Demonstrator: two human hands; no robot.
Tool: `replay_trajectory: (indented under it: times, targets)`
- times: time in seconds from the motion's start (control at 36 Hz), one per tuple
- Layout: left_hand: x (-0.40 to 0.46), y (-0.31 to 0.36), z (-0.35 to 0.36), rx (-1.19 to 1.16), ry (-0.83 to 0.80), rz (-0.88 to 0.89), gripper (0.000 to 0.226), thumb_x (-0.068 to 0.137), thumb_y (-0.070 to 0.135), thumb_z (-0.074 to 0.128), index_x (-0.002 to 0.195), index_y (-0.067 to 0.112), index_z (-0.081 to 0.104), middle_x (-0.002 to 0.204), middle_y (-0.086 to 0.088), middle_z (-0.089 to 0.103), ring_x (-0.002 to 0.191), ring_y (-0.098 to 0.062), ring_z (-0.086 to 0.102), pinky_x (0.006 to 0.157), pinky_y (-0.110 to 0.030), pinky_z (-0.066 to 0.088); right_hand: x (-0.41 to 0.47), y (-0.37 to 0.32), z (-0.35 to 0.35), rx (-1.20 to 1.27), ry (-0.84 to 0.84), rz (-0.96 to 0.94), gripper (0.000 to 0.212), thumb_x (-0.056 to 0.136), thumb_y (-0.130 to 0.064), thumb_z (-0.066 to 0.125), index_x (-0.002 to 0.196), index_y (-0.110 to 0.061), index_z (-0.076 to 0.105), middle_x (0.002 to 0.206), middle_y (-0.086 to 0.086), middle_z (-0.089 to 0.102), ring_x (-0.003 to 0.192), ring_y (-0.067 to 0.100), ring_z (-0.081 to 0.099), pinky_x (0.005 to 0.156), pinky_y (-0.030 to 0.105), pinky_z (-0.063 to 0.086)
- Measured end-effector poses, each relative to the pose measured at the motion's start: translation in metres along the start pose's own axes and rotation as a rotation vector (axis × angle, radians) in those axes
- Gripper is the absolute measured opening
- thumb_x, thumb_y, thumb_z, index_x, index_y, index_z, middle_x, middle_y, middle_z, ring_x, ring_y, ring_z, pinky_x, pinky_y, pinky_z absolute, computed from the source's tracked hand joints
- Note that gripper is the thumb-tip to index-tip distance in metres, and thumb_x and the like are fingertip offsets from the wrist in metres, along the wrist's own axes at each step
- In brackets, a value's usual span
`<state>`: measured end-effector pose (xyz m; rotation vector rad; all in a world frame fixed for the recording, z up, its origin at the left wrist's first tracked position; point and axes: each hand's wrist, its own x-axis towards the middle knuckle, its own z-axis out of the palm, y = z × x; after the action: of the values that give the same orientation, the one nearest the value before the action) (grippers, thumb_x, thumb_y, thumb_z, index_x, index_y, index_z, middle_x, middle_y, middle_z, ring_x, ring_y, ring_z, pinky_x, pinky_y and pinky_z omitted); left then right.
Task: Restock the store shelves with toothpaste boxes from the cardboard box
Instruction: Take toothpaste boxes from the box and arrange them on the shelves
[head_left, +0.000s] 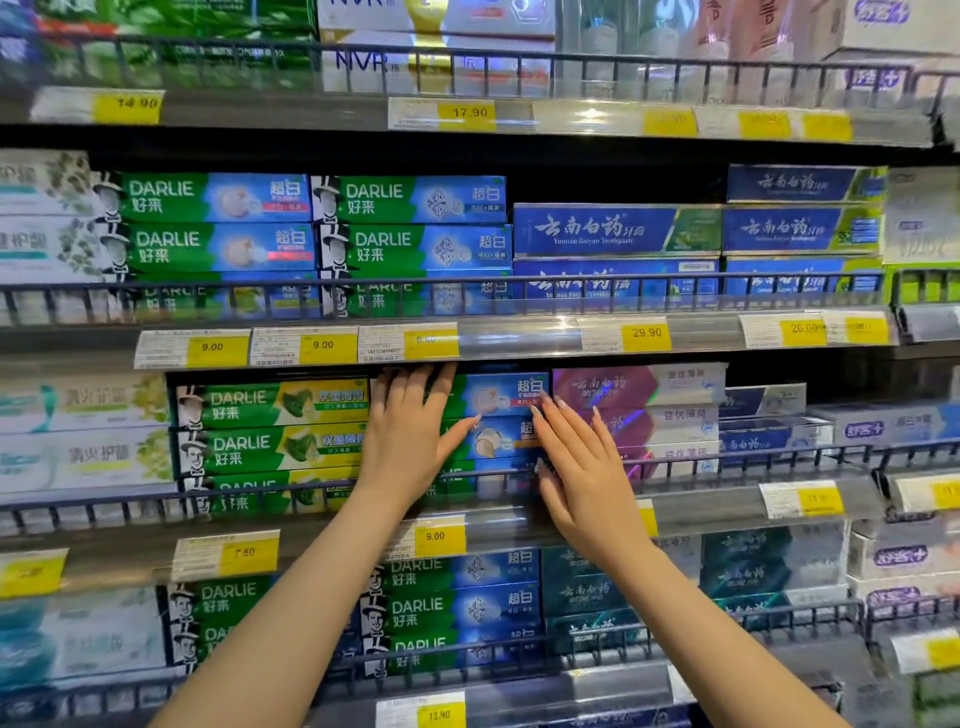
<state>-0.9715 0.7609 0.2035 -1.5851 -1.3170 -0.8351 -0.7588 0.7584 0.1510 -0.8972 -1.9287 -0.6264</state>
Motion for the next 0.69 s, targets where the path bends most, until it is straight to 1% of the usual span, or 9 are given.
replay_trajectory:
  times: [0.11,0.17,0.25,0.39,0.44,0.5,0.56,0.61,0.69]
  targets:
    - [-0.021,0.006,-0.004,-0.074,-0.029,0.020,0.072,0.094,0.059,0.018,0.140,0.006,0.034,0.135,-0.012,0.045,0.127,-0.025,0.033,0.113,-0.045,0.012,-0.014,0.003,-0.006,0.025,-0.022,0.016,0.055,0.089,-0.023,0.038,0.143,-0.010,0.035,0.152,0.002,0.028,0.142,0.013,0.020,0.118,0.039,0.010]
    - [-0.039,0.019,-0.008,-0.179,0.006,0.064,0.066,0.094,0.053,0.027,0.142,0.008,0.030,0.144,-0.008,0.035,0.134,-0.022,0.028,0.115,-0.045,0.009,-0.027,0.007,-0.009,0.031,-0.039,0.032,0.055,0.088,-0.022,0.040,0.142,-0.012,0.037,0.151,0.002,0.031,0.141,0.014,0.024,0.117,0.040,0.011]
    - [-0.068,0.044,-0.014,-0.306,0.065,0.183,0.057,0.090,0.043,0.042,0.138,0.012,0.035,0.143,-0.004,0.034,0.133,-0.021,0.032,0.116,-0.046,0.009,-0.048,0.011,-0.016,0.037,-0.066,0.078,0.055,0.086,-0.023,0.040,0.140,-0.012,0.040,0.148,0.003,0.036,0.137,0.018,0.031,0.116,0.042,0.016]
    - [-0.086,0.075,-0.010,-0.323,-0.027,0.228,0.055,0.088,0.040,0.044,0.136,0.014,0.038,0.144,-0.002,0.032,0.133,-0.021,0.032,0.116,-0.046,0.009,-0.077,0.011,-0.025,-0.012,-0.116,0.144,0.057,0.087,-0.027,0.038,0.142,-0.011,0.036,0.148,0.003,0.037,0.135,0.018,0.033,0.115,0.042,0.020]
    - [-0.079,0.076,-0.008,-0.279,-0.096,0.158,0.061,0.087,0.042,0.040,0.140,0.013,0.034,0.148,-0.004,0.027,0.136,-0.022,0.026,0.116,-0.046,0.006,-0.071,0.007,-0.027,-0.040,-0.119,0.187,0.058,0.087,-0.030,0.035,0.142,-0.011,0.035,0.139,0.005,0.046,0.125,0.021,0.041,0.107,0.042,0.034]
    - [-0.070,0.073,-0.004,-0.233,-0.156,0.083,0.068,0.086,0.045,0.035,0.144,0.011,0.027,0.152,-0.006,0.021,0.140,-0.022,0.018,0.115,-0.045,0.002,-0.054,0.001,-0.030,-0.088,-0.095,0.204,0.058,0.086,-0.030,0.037,0.142,-0.014,0.036,0.114,0.005,0.056,0.100,0.022,0.050,0.085,0.038,0.045]
    - [-0.067,0.070,-0.002,-0.171,-0.199,0.060,0.071,0.086,0.046,0.031,0.147,0.011,0.019,0.155,-0.006,0.014,0.142,-0.022,0.011,0.114,-0.045,-0.001,-0.036,-0.004,-0.030,-0.134,-0.112,0.200,0.064,0.084,-0.025,0.052,0.145,-0.018,0.031,0.100,0.004,0.053,0.085,0.022,0.048,0.073,0.034,0.041]
    - [-0.066,0.066,0.001,-0.115,-0.224,0.051,0.073,0.086,0.047,0.029,0.148,0.011,0.013,0.156,-0.005,0.008,0.143,-0.021,0.008,0.114,-0.045,-0.002,-0.020,-0.010,-0.028,-0.153,-0.125,0.203,0.076,0.079,-0.021,0.063,0.147,-0.021,0.028,0.096,0.005,0.053,0.081,0.023,0.048,0.068,0.033,0.038]
    - [-0.064,0.058,0.003,-0.081,-0.255,0.051,0.071,0.087,0.047,0.027,0.147,0.011,0.013,0.156,-0.005,0.007,0.143,-0.021,0.007,0.114,-0.047,0.000,-0.005,-0.014,-0.022,-0.178,-0.144,0.198,0.077,0.080,-0.022,0.063,0.147,-0.023,0.025,0.097,0.008,0.054,0.083,0.027,0.051,0.068,0.035,0.040]
